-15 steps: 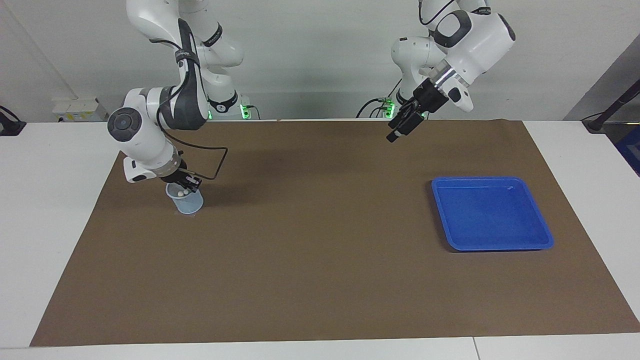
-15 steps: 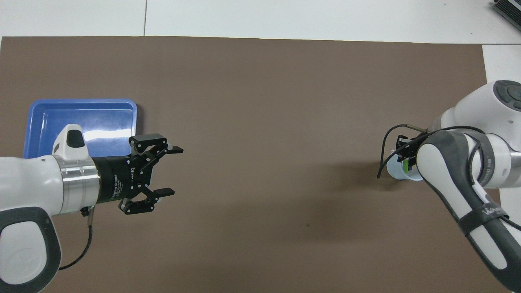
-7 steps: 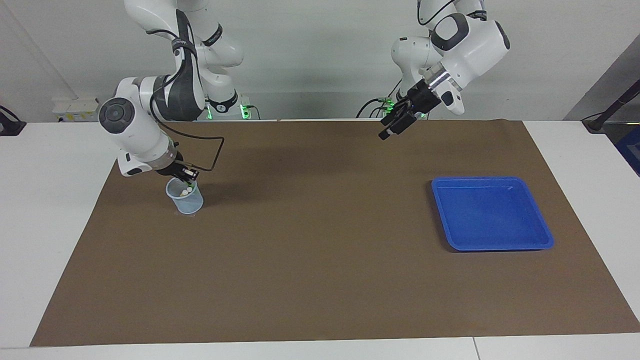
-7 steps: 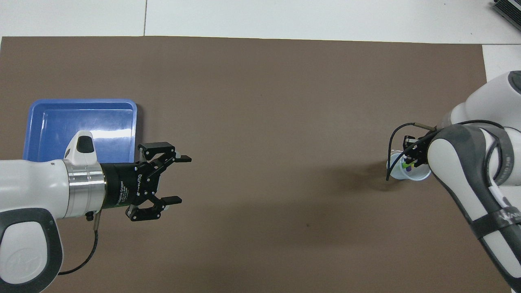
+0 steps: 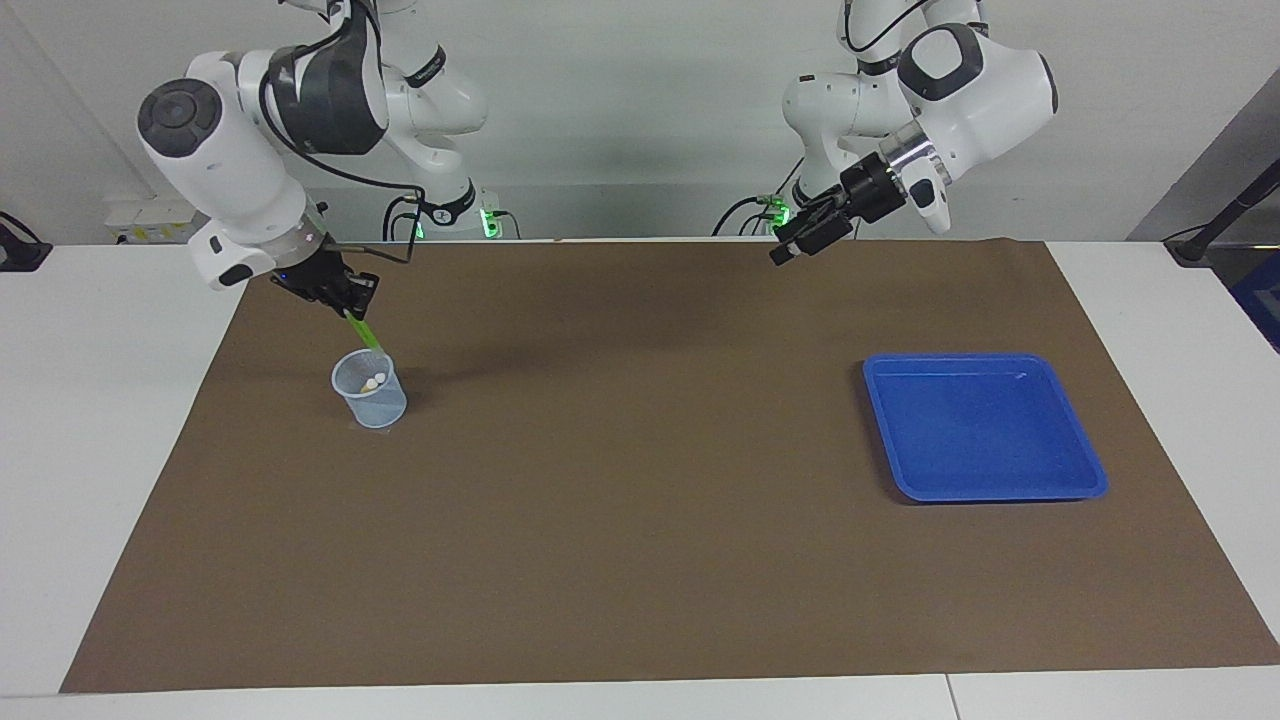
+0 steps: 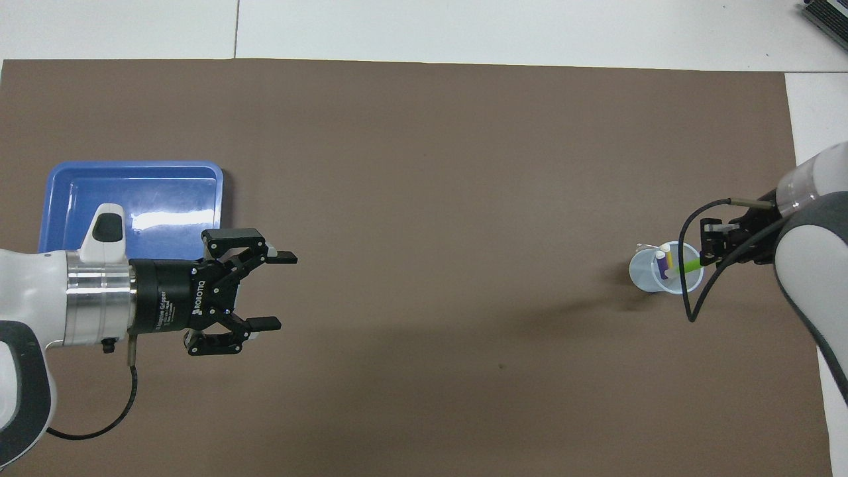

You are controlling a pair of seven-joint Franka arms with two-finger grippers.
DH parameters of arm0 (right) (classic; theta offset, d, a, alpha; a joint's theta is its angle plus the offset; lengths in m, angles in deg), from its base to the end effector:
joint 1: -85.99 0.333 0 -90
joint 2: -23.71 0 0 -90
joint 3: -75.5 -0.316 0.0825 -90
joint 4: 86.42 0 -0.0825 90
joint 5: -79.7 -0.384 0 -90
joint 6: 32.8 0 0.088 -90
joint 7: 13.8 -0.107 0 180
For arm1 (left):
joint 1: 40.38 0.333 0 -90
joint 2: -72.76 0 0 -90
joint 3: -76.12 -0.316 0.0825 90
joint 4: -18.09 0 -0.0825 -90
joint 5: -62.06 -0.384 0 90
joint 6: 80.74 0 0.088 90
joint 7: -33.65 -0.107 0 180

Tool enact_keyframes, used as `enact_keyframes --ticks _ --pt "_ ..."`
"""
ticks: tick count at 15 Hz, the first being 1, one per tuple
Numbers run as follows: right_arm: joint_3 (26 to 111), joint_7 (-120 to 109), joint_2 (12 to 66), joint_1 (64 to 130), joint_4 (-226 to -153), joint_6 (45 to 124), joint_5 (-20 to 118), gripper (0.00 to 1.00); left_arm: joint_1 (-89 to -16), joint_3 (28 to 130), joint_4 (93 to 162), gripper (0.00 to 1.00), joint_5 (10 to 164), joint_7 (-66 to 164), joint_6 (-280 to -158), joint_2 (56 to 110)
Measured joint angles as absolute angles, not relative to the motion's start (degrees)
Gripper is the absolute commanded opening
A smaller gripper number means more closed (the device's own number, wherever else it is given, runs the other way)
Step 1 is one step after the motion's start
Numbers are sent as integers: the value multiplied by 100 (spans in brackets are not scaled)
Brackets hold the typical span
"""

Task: Right arm passes pens to left for tray arrangement
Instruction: 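Lift the green pen and carry it toward the left gripper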

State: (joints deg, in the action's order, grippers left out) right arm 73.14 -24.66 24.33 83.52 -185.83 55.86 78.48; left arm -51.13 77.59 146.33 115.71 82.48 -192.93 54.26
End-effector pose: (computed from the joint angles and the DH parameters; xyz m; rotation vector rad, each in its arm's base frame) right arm 0.5436 0.0012 0.5402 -3.1084 0.3010 0.3127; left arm 0.4469 -0.1520 0.5284 2.0466 1.1148 -0.5002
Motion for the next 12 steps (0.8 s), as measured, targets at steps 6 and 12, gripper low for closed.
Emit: enact_keyframes --ticks 6,12 --pt "7257 -2474 2372 8465 -18408 5597 5719 0 -5203 7815 14630 96 12127 8090 -20105 5984" --pt "7173 -3580 2381 9259 -18539 6989 4391 0 -5285 7971 14336 97 12610 8977 -21022 6224"
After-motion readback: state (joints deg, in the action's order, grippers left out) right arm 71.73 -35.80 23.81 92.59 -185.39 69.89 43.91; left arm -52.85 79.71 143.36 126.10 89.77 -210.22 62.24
